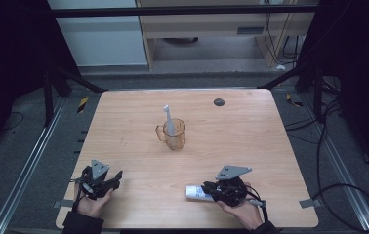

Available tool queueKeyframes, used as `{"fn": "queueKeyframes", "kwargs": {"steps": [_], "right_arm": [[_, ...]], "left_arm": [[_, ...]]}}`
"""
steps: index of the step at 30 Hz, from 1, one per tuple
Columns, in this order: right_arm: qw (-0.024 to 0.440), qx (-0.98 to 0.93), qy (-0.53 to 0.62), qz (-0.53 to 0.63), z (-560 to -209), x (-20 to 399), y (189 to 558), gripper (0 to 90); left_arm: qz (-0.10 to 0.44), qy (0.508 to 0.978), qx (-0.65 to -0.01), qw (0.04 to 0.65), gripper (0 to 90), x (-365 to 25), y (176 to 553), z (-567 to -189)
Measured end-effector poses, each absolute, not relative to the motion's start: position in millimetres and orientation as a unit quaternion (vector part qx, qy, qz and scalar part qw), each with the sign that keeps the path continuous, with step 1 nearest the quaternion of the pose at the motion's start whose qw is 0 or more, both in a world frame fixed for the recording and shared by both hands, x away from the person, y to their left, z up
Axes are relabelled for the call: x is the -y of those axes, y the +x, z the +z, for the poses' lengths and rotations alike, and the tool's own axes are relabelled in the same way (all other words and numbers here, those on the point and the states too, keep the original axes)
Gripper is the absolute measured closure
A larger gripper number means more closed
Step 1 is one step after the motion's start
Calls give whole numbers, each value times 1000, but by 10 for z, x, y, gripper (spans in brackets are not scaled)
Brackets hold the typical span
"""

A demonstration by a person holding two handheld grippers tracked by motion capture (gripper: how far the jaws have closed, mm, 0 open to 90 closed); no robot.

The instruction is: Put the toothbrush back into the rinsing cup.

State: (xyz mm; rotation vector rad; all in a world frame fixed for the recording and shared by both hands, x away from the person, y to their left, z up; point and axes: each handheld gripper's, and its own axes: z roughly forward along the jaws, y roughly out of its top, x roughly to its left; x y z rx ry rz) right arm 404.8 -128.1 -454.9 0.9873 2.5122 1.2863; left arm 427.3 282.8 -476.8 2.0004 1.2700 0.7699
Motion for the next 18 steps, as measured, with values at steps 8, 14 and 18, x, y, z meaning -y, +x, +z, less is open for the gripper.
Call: {"fn": "queueKeyframes", "kwargs": {"steps": [8,14,18], "right_arm": [[64,-847,316,422,-4588,1170,4035,882],[52,-858,303,412,-4624,1103,4012,900],[48,-860,300,409,-4666,1056,4013,900]], "left_arm": [[295,761,-484,315,420,-2833,4276,-4776],[296,762,-484,312,414,-2833,4279,-4776],[296,763,-485,310,410,-2836,4284,-4778]]}}
